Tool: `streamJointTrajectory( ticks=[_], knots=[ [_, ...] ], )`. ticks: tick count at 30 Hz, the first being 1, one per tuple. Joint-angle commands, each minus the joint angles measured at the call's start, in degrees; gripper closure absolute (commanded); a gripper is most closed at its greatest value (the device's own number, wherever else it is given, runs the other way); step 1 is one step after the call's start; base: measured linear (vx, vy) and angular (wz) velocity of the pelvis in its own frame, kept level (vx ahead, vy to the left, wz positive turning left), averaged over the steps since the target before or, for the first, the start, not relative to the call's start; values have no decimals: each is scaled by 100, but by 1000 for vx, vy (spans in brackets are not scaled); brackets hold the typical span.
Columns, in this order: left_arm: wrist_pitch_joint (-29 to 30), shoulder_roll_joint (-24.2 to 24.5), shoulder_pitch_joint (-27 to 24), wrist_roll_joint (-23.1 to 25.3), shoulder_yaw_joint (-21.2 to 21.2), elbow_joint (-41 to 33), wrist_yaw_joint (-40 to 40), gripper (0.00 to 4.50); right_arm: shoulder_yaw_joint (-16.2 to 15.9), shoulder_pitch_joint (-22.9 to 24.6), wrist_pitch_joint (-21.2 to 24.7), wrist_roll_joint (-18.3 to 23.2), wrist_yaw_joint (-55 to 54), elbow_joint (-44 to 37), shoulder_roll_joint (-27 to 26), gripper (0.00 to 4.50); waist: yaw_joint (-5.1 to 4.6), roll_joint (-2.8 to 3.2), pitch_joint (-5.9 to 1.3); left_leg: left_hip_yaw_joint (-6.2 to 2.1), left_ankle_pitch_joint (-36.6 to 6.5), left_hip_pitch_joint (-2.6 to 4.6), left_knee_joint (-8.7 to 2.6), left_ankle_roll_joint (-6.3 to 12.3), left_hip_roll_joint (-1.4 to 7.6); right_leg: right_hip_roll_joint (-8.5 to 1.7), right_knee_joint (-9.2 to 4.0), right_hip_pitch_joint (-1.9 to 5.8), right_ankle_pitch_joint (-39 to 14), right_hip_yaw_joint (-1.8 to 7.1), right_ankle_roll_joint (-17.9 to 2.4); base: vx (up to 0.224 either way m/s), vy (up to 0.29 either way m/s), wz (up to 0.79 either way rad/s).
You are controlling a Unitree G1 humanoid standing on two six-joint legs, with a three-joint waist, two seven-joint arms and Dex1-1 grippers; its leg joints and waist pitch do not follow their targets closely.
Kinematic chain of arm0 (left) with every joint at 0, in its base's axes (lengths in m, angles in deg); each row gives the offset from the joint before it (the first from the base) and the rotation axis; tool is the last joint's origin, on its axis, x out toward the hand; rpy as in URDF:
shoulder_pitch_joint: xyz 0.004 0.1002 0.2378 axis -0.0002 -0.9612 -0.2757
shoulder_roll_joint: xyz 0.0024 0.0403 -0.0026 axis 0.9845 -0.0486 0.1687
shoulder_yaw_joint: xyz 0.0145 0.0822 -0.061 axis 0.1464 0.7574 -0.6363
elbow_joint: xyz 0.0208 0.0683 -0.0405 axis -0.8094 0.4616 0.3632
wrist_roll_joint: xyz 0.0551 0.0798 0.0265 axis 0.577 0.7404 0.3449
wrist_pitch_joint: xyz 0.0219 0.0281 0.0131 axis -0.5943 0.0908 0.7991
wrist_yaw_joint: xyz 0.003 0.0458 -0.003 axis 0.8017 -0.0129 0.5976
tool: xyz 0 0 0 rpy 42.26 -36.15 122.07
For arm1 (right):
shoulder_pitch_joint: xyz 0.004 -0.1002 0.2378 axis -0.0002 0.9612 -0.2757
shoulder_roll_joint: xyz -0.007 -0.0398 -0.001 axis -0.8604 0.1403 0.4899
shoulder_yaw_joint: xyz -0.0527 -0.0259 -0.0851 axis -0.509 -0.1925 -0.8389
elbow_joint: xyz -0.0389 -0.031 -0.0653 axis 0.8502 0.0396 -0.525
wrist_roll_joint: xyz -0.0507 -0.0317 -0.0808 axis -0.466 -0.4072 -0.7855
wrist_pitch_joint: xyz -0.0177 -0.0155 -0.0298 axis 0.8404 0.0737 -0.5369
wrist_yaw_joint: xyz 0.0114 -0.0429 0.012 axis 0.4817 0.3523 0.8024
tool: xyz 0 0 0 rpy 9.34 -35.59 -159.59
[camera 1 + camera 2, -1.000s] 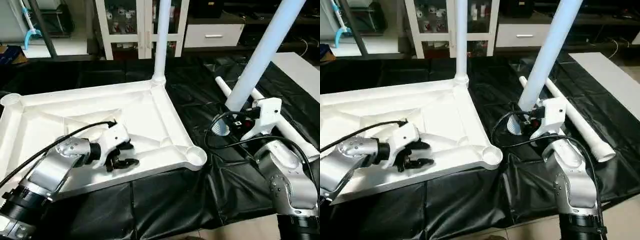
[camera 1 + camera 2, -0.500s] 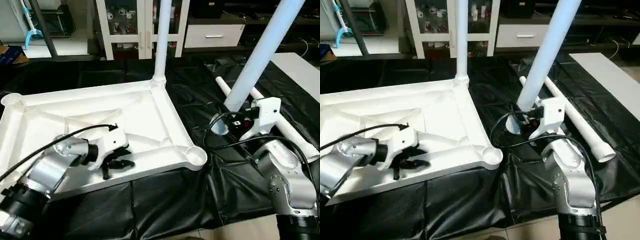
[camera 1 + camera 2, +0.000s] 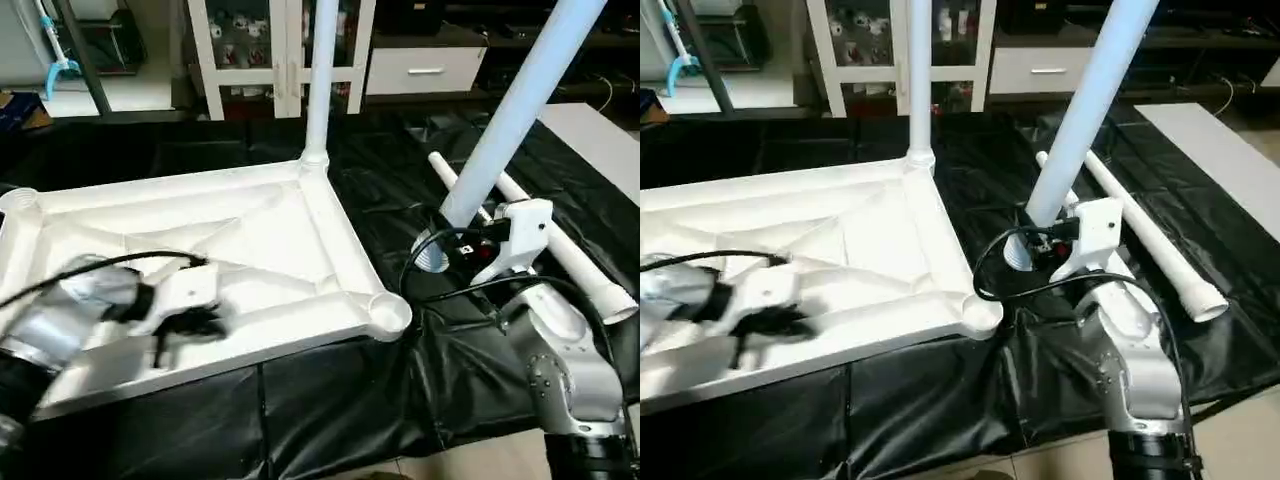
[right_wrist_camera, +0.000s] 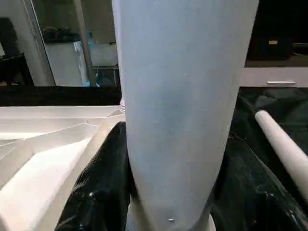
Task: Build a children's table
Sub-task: Insert table leg to table base
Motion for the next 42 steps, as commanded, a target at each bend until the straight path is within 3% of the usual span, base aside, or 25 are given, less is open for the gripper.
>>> streamJointTrajectory(
  ticks=[1,3,4,5,6,9,12,13,14,16,22,26,27,29,33,34,36,37,39,40,42],
  knots=[
    [-212,222,115,310,-23,368,-60,445,43,29,-108,-22,-71,-117,-11,264,17,175,-366,-164,-1132,124,-535,-185,402,-448,-352,231,-208,238,-1449,0,0,0],
    [-387,336,215,368,-57,699,-94,445,41,53,-127,-29,-91,-120,-32,264,24,167,-365,-161,-1147,132,-535,-194,396,-453,-360,227,-263,244,-1458,0,0,0],
    [-521,406,272,391,-83,911,-115,445,36,67,-138,-36,-102,-123,-51,264,24,217,-356,-172,-1185,122,-542,-235,403,-469,-362,229,-312,246,-1478,0,0,0],
    [-553,423,285,396,-90,961,-121,445,35,70,-141,-38,-105,-124,-56,264,21,211,-354,-177,-1198,113,-544,-245,408,-476,-358,237,-320,249,-1486,0,0,0],
    [-703,487,330,430,-115,1181,-129,445,29,77,-169,-52,-136,-119,-89,264,41,299,-363,-190,-1206,129,-541,-287,417,-496,-335,236,-276,248,-1524,0,0,0],
    [-874,524,383,464,-135,1395,-146,445,26,84,-201,-60,-168,-115,-121,264,25,273,-368,-172,-1203,127,-537,-279,408,-480,-333,238,-87,243,-1586,0,0,0],
    [-1211,622,505,626,-104,1749,-52,445,-11,128,-267,-82,-221,-131,-186,264,40,359,-395,-180,-1114,123,-519,-248,408,-497,-321,261,71,244,-1637,0,0,0],
    [-1273,630,520,653,-102,1784,-12,445,-15,136,-273,-84,-228,-139,-192,264,30,341,-395,-171,-1105,122,-518,-236,407,-492,-330,262,95,245,-1637,0,0,0],
    [-1347,620,560,621,-171,1870,72,445,-28,158,-288,-87,-247,-162,-211,264,38,364,-402,-177,-1095,122,-514,-230,408,-495,-318,268,110,243,-1649,0,0,0],
    [-1478,497,605,198,-474,1963,-172,445,-50,193,-332,-98,-277,-161,-244,264,44,384,-425,-170,-1150,139,-510,-249,412,-499,-313,258,85,240,-1685,0,0,0],
    [-1521,479,654,-214,-697,1922,-673,445,-32,191,-410,-102,-298,-102,-294,264,85,432,-438,-159,-1079,155,-512,-290,415,-493,-274,243,440,217,-1758,0,0,0],
    [-785,255,720,-947,-1084,1315,-1007,445,-47,125,-460,-49,-267,-77,-327,264,169,435,-437,-140,-1114,176,-514,-355,425,-498,-260,237,417,213,-1796,0,0,0],
    [-785,255,720,-947,-1084,1315,-1007,410,-47,125,-460,-49,-267,-77,-327,264,179,435,-438,-130,-1113,184,-509,-356,420,-493,-261,225,427,213,-1800,0,0,0],
    [-423,48,613,-1287,-1212,818,-915,400,-99,62,-517,-31,-214,-51,-348,264,227,488,-441,-133,-1171,185,-504,-379,413,-495,-260,232,391,204,-1794,0,0,0],
    [52,-86,503,-1511,-1275,148,-648,363,-78,-86,-441,72,-188,-67,-356,264,260,437,-426,-134,-1167,143,-498,-298,410,-509,-278,277,147,222,-1734,0,0,0],
    [345,-172,463,-1584,-1322,-92,-434,358,-38,-166,-368,164,-159,-24,-356,264,238,265,-414,-111,-1089,119,-499,-215,406,-496,-314,289,68,238,-1699,0,0,0],
    [725,-340,326,-1646,-1367,-515,-125,345,-7,-296,-254,308,-63,94,-341,264,268,298,-421,-112,-901,112,-464,-126,405,-517,-320,287,-316,258,-1608,0,0,0],
    [925,-448,239,-1719,-1370,-743,29,345,-19,-349,-228,304,-9,147,-293,264,265,251,-406,-106,-855,103,-468,-84,412,-512,-354,274,-470,263,-1561,0,0,0],
    [1285,-635,86,-1801,-1376,-1175,288,316,-16,-431,-179,323,95,184,-200,264,275,314,-416,-113,-823,101,-465,-100,415,-500,-341,257,-595,251,-1502,0,0,0],
    [1426,-727,18,-1830,-1351,-1359,399,315,0,-466,-156,357,152,194,-158,264,259,233,-416,-106,-820,95,-476,-97,425,-487,-336,265,-583,245,-1494,0,0,0],
    [2026,-1156,-275,-1927,-1205,-1960,962,294,85,-523,-138,444,313,293,-20,264,276,229,-412,-110,-746,85,-463,-23,428,-499,-352,269,-616,246,-1473,0,0,0]
  ],
)
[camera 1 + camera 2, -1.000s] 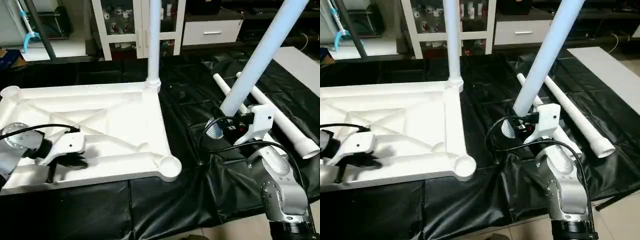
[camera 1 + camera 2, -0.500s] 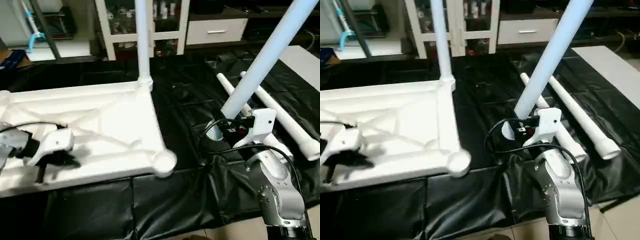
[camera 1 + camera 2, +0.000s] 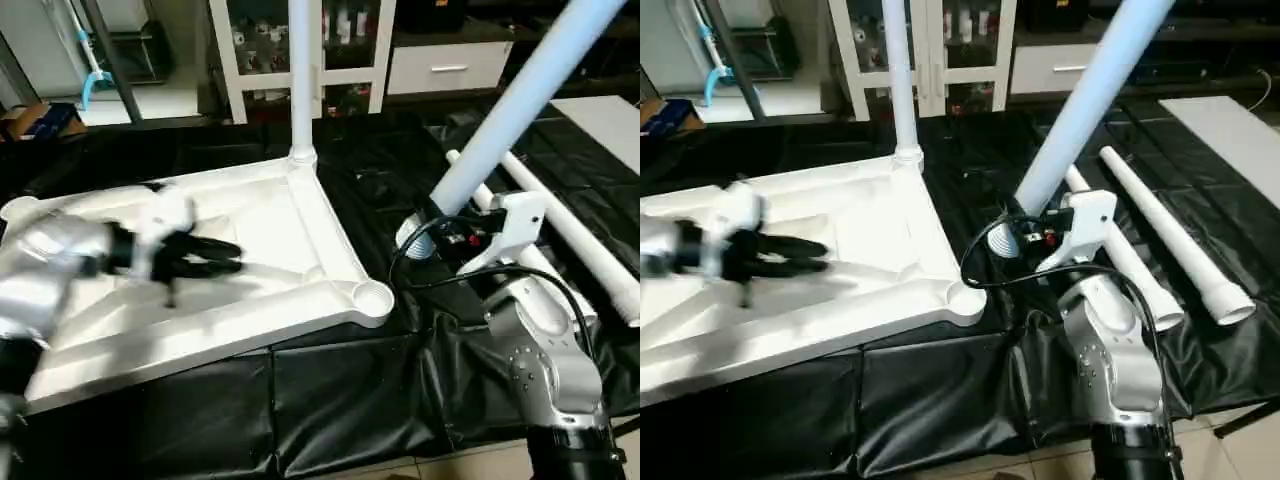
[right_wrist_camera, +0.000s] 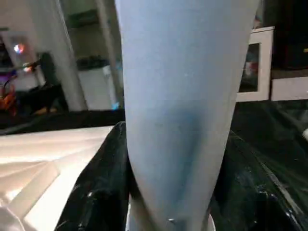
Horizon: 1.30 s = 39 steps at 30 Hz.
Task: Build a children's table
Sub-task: Insert table leg to table base
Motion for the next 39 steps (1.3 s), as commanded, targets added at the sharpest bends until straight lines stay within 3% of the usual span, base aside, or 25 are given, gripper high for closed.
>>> streamJointTrajectory(
  ticks=[1,2,5,6,9,10,12,13,14,15,16,17,19,20,22,25,27,31,32,39],
  knots=[
    [655,-219,-148,-90,143,-474,609,280,86,-94,25,73,127,50,127,264,-16,-135,-398,-111,-699,68,-458,50,418,-464,-390,274,-630,248,-1421,0,0,0],
    [706,-247,-160,-87,153,-500,658,274,89,-94,23,64,130,58,142,264,0,-103,-403,-115,-661,63,-448,68,410,-470,-373,287,-641,249,-1402,0,0,0],
    [875,-667,-327,296,405,-696,1239,257,144,-63,172,85,89,-12,244,264,-17,-222,-391,-102,-579,55,-450,135,394,-439,-430,259,-880,246,-1196,0,0,0],
    [901,-726,-345,348,436,-724,1317,246,138,-56,199,85,88,-37,259,264,-12,-208,-396,-110,-601,63,-450,114,398,-439,-423,261,-911,242,-1177,0,0,0],
    [904,-888,-400,526,601,-732,1436,224,70,-24,306,77,127,-150,310,264,-32,-240,-391,-119,-676,66,-463,75,394,-422,-453,242,-1026,241,-1068,0,0,0],
    [927,-894,-409,545,618,-750,1446,224,66,-24,315,81,138,-155,316,264,-51,-296,-393,-112,-695,65,-462,66,392,-422,-458,241,-1029,244,-1045,0,0,0],
    [989,-932,-434,607,697,-762,1454,224,45,-23,371,123,182,-194,326,264,-63,-289,-395,-122,-648,62,-460,68,392,-427,-441,243,-938,241,-1051,0,0,0],
    [1026,-935,-444,708,809,-787,1478,224,13,-13,408,155,211,-230,318,264,-68,-225,-398,-129,-663,69,-458,59,389,-425,-435,239,-884,241,-1067,0,0,0],
    [987,-914,-427,876,955,-751,1531,224,-29,9,415,157,226,-255,310,264,-82,-241,-405,-133,-639,61,-455,77,392,-422,-436,250,-777,241,-1070,0,0,0],
    [950,-888,-406,960,1046,-716,1518,224,-44,26,416,159,227,-269,306,264,-84,-197,-407,-139,-625,61,-456,76,390,-419,-431,248,-714,240,-1079,0,0,0],
    [868,-863,-384,1041,1123,-681,1490,224,-50,42,412,156,224,-280,304,264,-99,-213,-411,-141,-617,51,-455,85,390,-420,-434,261,-617,240,-1102,0,0,0],
    [882,-876,-365,1078,1153,-659,1513,224,-52,61,416,145,208,-299,293,264,-91,-152,-418,-148,-594,59,-448,72,389,-425,-415,258,-498,240,-1153,0,0,0],
    [885,-830,-327,1186,1266,-634,1455,224,-36,104,418,135,171,-340,273,264,-101,-134,-419,-145,-622,57,-446,55,384,-417,-415,264,-411,239,-1206,0,0,0],
    [877,-773,-320,1259,1346,-628,1393,224,-26,135,424,139,152,-371,262,264,-109,-169,-417,-144,-651,53,-452,69,384,-412,-423,277,-369,237,-1236,0,0,0],
    [898,-711,-331,1331,1416,-613,1333,251,-22,181,427,134,124,-417,246,264,-102,-122,-409,-150,-700,59,-456,55,387,-415,-418,272,-406,239,-1244,0,0,0],
    [996,-736,-331,1360,1426,-556,1389,262,-7,196,426,133,118,-424,259,264,-115,-140,-404,-145,-837,66,-462,3,385,-411,-438,268,-556,235,-1279,0,0,0],
    [978,-665,-307,1482,1490,-525,1369,285,-20,182,431,159,89,-425,265,264,-112,-94,-400,-160,-950,73,-472,-50,391,-415,-446,263,-666,235,-1268,0,0,0],
    [895,-602,-289,1578,1558,-467,1294,302,-66,182,410,137,100,-449,255,264,-116,-110,-396,-158,-1030,71,-475,-61,386,-421,-465,263,-797,242,-1238,0,0,0],
    [894,-606,-274,1582,1554,-443,1276,329,-63,169,418,141,104,-459,255,264,-115,-95,-402,-161,-987,68,-475,-54,387,-419,-456,259,-756,241,-1237,0,0,0],
    [812,-602,-191,1558,1551,-224,1036,379,-18,81,426,244,139,-397,233,264,-118,-100,-413,-152,-956,64,-469,-11,381,-420,-460,260,-771,240,-1237,0,0,0]
  ],
)
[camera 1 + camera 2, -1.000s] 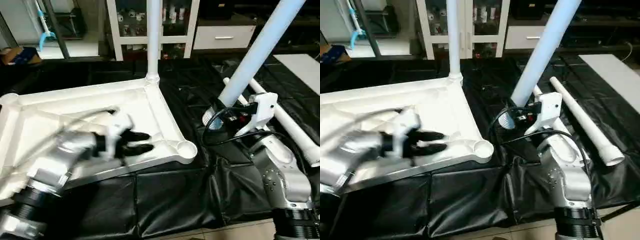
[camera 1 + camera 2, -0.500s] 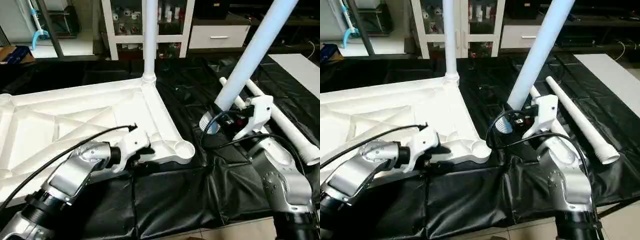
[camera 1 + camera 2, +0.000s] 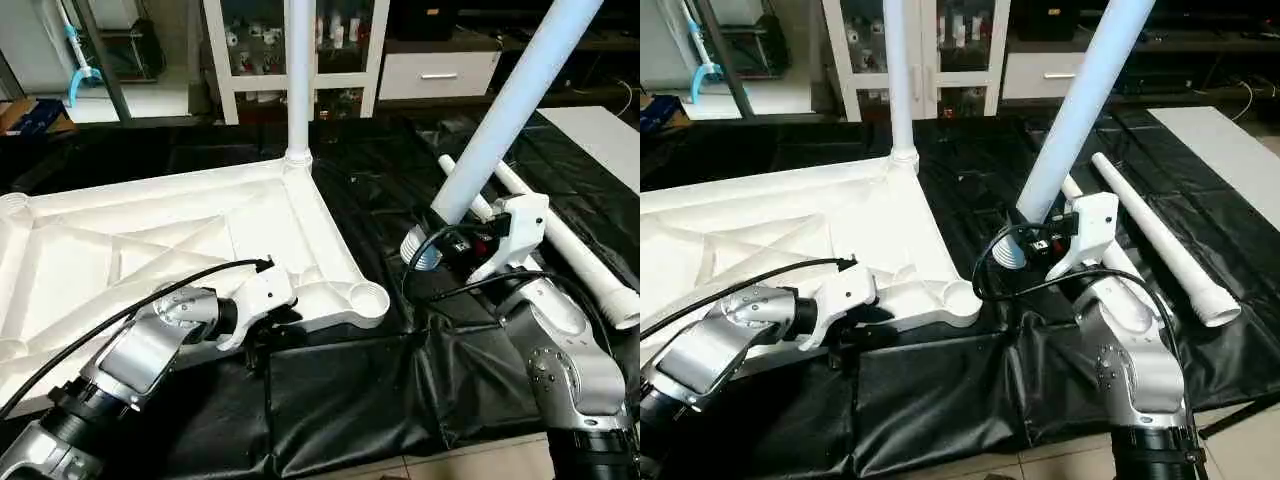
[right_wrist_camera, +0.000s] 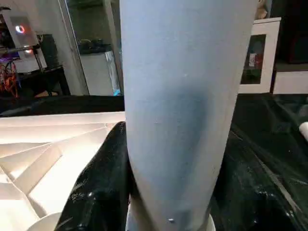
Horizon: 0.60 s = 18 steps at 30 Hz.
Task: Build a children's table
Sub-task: Insert table leg to table base
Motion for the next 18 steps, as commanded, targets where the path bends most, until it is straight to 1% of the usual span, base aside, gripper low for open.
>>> streamJointTrajectory(
  ticks=[1,2,5,6,8,9,10,11,12,13,14,15,16,17,18],
  knots=[
    [-9,48,77,65,64,92,-103,386,45,-115,42,99,23,-118,-7,264,0,51,-372,-158,-982,69,-475,-16,369,-431,-461,258,-819,249,-1234,0,0,0],
    [-30,76,66,53,108,107,-224,394,100,-113,192,315,51,-136,-83,264,-2,45,-374,-159,-981,70,-475,-14,371,-432,-462,258,-826,248,-1231,0,0,0],
    [-106,40,34,36,139,167,-289,423,113,-117,401,603,254,-137,-96,264,-10,49,-377,-166,-969,66,-478,33,373,-433,-462,262,-794,244,-1248,0,0,0],
    [-200,45,21,58,173,200,-323,429,113,-114,470,684,315,-137,-95,264,-10,56,-379,-164,-959,64,-476,38,377,-433,-457,259,-772,244,-1252,0,0,0],
    [-452,25,2,118,267,346,-400,443,120,-127,742,986,566,-108,-63,264,-11,53,-389,-162,-884,61,-470,79,372,-432,-448,274,-633,245,-1280,0,0,0],
    [-486,17,2,125,279,372,-408,448,121,-131,774,1026,609,-100,-54,264,-12,29,-384,-157,-867,53,-468,123,371,-431,-453,273,-628,243,-1289,0,0,0],
    [-750,-65,11,157,339,607,-458,448,147,-164,1079,1335,884,-15,8,264,-9,-13,-381,-145,-871,58,-461,165,370,-441,-473,274,-729,247,-1278,0,0,0],
    [-982,-61,15,197,388,721,-547,448,136,-169,1198,1466,1059,8,58,264,13,1,-362,-138,-997,85,-464,167,379,-450,-508,244,-1048,253,-1239,0,0,0],
    [-1460,-20,20,283,489,909,-754,448,101,-172,1387,1677,1375,34,155,264,20,2,-357,-142,-1065,85,-461,180,368,-448,-530,240,-1223,253,-1202,0,0,0],
    [-1460,-20,20,283,489,909,-754,448,101,-172,1387,1677,1375,34,155,264,27,3,-351,-147,-1135,86,-467,178,371,-453,-549,244,-1385,257,-1152,0,0,0],
    [-1444,-8,-3,219,439,939,-843,448,75,-163,1574,1907,1708,29,268,264,41,-9,-337,-145,-1267,118,-480,108,392,-467,-568,205,-1750,263,-1056,0,0,0],
    [-1426,-7,-9,202,422,942,-860,448,71,-161,1618,1961,1775,26,293,264,40,0,-338,-145,-1295,122,-484,89,393,-469,-572,198,-1849,264,-1037,0,0,0],
    [-1397,71,-10,173,407,911,-974,448,31,-185,1668,2001,2003,73,395,264,34,-23,-342,-157,-1287,108,-491,60,406,-480,-560,202,-1943,260,-1007,0,0,0],
    [-1375,208,-9,149,414,859,-1170,448,-21,-249,1696,2006,2303,183,536,264,31,-50,-317,-162,-1255,84,-508,69,406,-482,-562,194,-2017,255,-963,0,0,0],
    [-1389,359,3,163,432,829,-1331,448,-43,-374,1722,1981,2528,369,645,264,3,-100,-310,-161,-1281,82,-505,78,405,-477,-559,179,-2057,246,-980,0,0,0]
  ],
)
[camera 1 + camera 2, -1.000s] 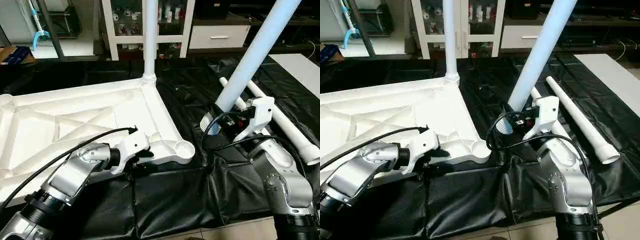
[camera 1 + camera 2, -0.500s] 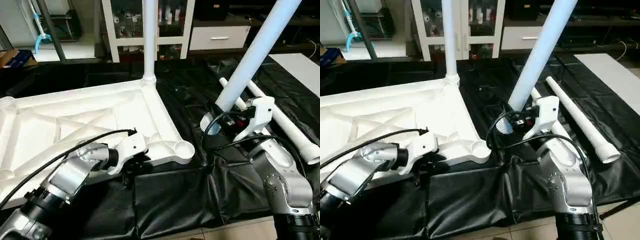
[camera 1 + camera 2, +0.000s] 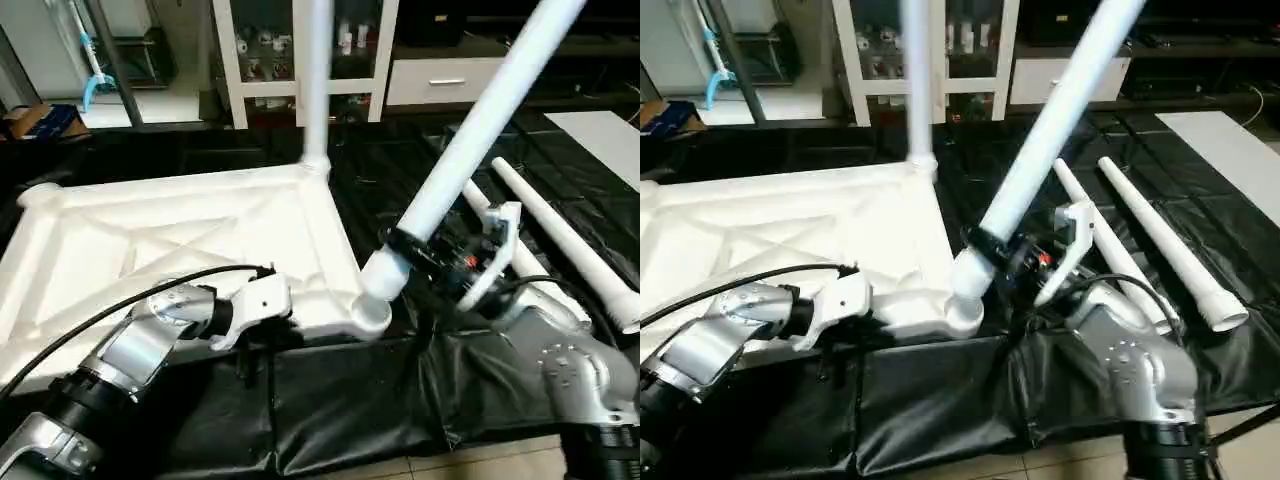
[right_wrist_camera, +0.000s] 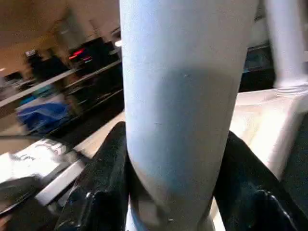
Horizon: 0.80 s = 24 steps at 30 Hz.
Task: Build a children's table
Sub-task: Insert table leg to table base
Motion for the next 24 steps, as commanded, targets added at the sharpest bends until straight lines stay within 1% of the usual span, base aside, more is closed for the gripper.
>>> streamJointTrajectory(
  ticks=[1,2,3,4,5,6,7,8,9,11,12,13,14,15,16,17,18,19,20,23,24],
  knots=[
    [-31,190,-124,88,284,39,-416,448,12,-226,92,92,359,186,175,264,-13,-83,-281,-178,-1246,62,-502,75,397,-486,-538,157,-2033,244,-1020,0,0,0],
    [-36,228,-114,120,293,36,-411,448,44,-302,171,133,415,279,221,264,-45,-135,-249,-163,-1222,50,-513,76,396,-473,-555,131,-2020,250,-998,0,0,0],
    [-40,235,-111,130,295,37,-403,448,53,-322,189,142,425,302,234,264,-41,-114,-256,-167,-1240,65,-511,64,396,-478,-553,128,-2041,249,-1007,0,0,0],
    [-52,238,-106,144,289,27,-376,448,82,-382,227,149,419,378,259,264,-56,-170,-242,-153,-1282,76,-514,51,409,-474,-570,108,-2052,251,-1003,0,0,0],
    [-59,234,-104,152,280,17,-357,448,108,-429,260,156,413,438,281,264,-52,-159,-240,-165,-1301,79,-517,47,410,-478,-555,112,-2061,249,-1015,0,0,0],
    [-43,205,-106,139,259,-10,-358,448,150,-469,329,188,425,492,329,264,-42,-208,-238,-170,-1227,70,-527,68,420,-492,-541,115,-2061,247,-1007,0,0,0],
    [-43,205,-106,139,259,-10,-358,448,150,-469,329,188,425,492,329,264,-45,-204,-238,-162,-1206,78,-523,66,419,-492,-551,112,-2029,246,-1020,0,0,0],
    [-56,176,-119,139,216,-36,-335,448,161,-531,481,256,484,559,420,264,-48,-276,-210,-147,-1166,79,-521,114,418,-484,-552,103,-1997,250,-1012,0,0,0],
    [-77,168,-125,149,199,-44,-333,448,170,-553,541,294,503,577,453,264,-44,-298,-198,-131,-1160,90,-520,131,421,-488,-571,86,-2033,256,-994,0,0,0],
    [-70,171,-136,152,186,-106,-375,448,247,-600,762,515,544,613,446,264,-47,-343,-175,-124,-1114,76,-517,169,416,-498,-581,86,-2117,261,-960,0,0,0],
    [-64,171,-136,149,186,-113,-377,448,250,-602,777,530,549,615,446,264,-50,-324,-168,-139,-1115,65,-528,172,420,-506,-584,89,-2215,255,-932,0,0,0],
    [4,172,-142,118,179,-191,-405,448,278,-614,953,690,625,649,439,264,-63,-366,-147,-137,-1137,57,-535,167,422,-496,-593,76,-2276,251,-903,0,0,0],
    [53,169,-142,94,175,-250,-426,448,264,-611,1116,809,744,713,439,264,-58,-367,-129,-145,-1235,81,-535,152,426,-510,-605,54,-2454,257,-879,0,0,0],
    [71,170,-144,88,174,-272,-429,448,263,-610,1168,848,768,732,434,264,-67,-371,-122,-147,-1251,72,-537,143,424,-508,-611,55,-2506,257,-870,0,0,0],
    [106,173,-147,77,172,-320,-436,448,261,-609,1274,927,816,774,424,264,-62,-394,-101,-154,-1277,67,-551,124,429,-514,-622,48,-2616,258,-827,0,0,0],
    [161,181,-156,57,168,-389,-455,448,282,-630,1406,1027,841,833,407,264,-63,-394,-97,-157,-1297,75,-552,114,430,-519,-628,41,-2652,260,-825,0,0,0],
    [199,186,-163,47,162,-436,-462,448,300,-647,1505,1099,855,881,393,264,-71,-411,-79,-159,-1326,73,-557,100,428,-518,-638,30,-2730,261,-803,0,0,0],
    [234,190,-174,47,154,-482,-472,448,298,-660,1607,1147,907,935,392,264,-72,-409,-75,-165,-1333,74,-562,75,430,-526,-643,28,-2785,266,-797,0,0,0],
    [263,199,-180,48,147,-526,-484,448,278,-665,1680,1170,963,971,398,264,-74,-428,-56,-165,-1330,69,-565,66,428,-526,-656,21,-2810,265,-795,0,0,0],
    [311,211,-189,72,120,-609,-490,448,138,-658,1651,1049,1056,1005,420,264,-66,-427,-41,-157,-1279,73,-583,52,437,-516,-653,7,-2705,268,-787,0,0,0],
    [352,214,-198,62,102,-660,-503,448,53,-672,1562,934,1068,1016,424,264,-62,-432,-45,-148,-1244,74,-586,56,441,-523,-648,17,-2626,272,-805,0,0,0]
  ],
)
